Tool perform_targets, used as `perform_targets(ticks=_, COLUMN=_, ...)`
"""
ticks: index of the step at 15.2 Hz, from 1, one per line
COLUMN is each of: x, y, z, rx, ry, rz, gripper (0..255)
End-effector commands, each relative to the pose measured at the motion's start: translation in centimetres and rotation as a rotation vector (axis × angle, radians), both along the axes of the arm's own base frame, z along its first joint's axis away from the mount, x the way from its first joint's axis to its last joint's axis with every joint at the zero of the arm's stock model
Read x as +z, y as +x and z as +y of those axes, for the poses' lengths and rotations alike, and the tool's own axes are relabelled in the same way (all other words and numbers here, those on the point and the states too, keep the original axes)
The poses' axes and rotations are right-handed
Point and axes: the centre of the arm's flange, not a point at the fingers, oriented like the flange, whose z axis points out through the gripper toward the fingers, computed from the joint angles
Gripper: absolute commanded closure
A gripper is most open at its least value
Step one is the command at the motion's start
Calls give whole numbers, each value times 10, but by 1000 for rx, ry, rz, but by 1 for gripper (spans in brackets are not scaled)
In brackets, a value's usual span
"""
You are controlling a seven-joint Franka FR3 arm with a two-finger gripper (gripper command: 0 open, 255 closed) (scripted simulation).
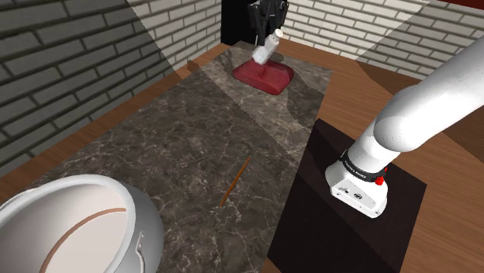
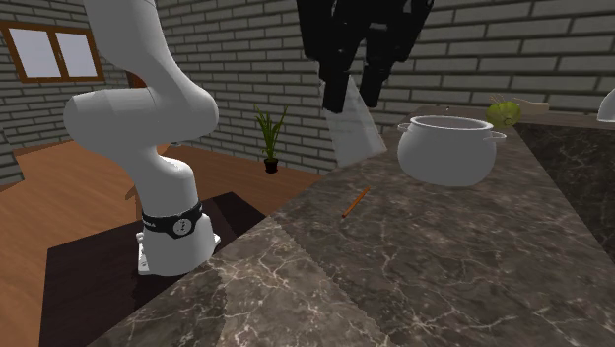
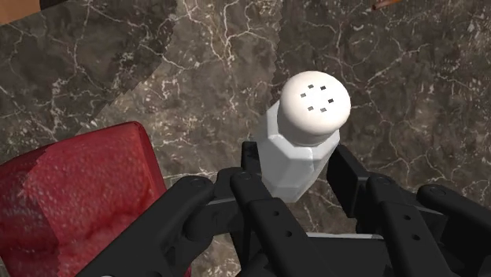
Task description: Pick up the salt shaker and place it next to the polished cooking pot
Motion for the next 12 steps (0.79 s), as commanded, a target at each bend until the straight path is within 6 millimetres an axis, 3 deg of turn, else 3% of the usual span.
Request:
perform_targets(ticks=1, x=11, y=0, z=0, rx=0, ry=0, rz=1, gripper=255)
perform_targets(ticks=3, x=20, y=0, z=0, rx=0, ry=0, rz=1, gripper=255)
perform_targets(ticks=12, x=20, y=-70, z=97, rx=0, ry=0, rz=1, gripper=255)
